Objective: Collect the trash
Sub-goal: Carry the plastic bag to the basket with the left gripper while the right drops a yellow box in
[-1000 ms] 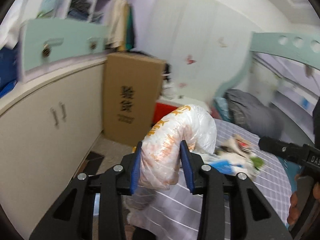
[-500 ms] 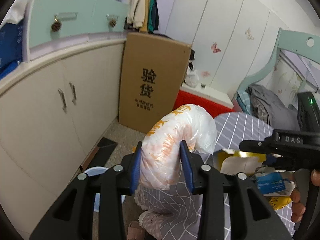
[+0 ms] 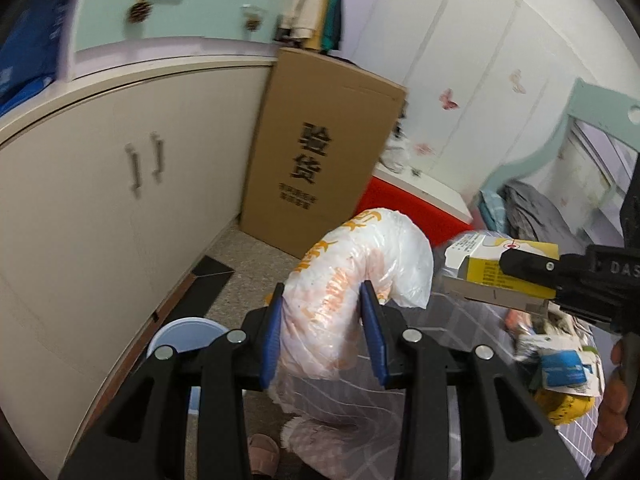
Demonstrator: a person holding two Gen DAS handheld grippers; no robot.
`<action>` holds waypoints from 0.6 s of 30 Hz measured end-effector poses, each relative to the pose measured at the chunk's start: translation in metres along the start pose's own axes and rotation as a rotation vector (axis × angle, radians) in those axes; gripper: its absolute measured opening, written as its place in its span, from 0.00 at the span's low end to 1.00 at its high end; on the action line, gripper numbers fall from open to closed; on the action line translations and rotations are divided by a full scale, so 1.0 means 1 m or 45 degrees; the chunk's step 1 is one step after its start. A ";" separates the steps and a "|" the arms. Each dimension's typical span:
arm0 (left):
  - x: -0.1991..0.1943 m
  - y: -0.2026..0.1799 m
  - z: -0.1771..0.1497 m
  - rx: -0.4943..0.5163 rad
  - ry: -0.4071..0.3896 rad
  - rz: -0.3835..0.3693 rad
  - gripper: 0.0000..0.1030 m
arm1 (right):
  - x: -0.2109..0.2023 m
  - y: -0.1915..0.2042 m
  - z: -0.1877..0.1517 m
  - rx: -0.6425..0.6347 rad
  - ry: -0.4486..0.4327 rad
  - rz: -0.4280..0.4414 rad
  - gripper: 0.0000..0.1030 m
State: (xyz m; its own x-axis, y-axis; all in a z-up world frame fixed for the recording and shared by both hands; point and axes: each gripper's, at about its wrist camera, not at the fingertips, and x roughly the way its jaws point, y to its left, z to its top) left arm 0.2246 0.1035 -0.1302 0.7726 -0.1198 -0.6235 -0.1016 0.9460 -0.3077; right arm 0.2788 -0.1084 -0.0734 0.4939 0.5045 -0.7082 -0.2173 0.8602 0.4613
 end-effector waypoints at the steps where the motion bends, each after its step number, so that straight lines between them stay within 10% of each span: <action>1: -0.001 0.013 0.001 -0.018 -0.006 0.028 0.35 | 0.009 0.012 -0.001 -0.031 0.007 0.006 0.10; 18: 0.077 0.211 -0.014 -0.258 0.195 0.431 0.35 | 0.272 0.102 -0.060 -0.224 0.474 -0.076 0.19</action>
State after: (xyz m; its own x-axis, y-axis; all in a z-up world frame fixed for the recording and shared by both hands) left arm 0.2540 0.2896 -0.2534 0.5738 0.1300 -0.8086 -0.4667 0.8633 -0.1924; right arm 0.3401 0.1212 -0.2508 0.1789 0.4183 -0.8905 -0.3539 0.8719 0.3384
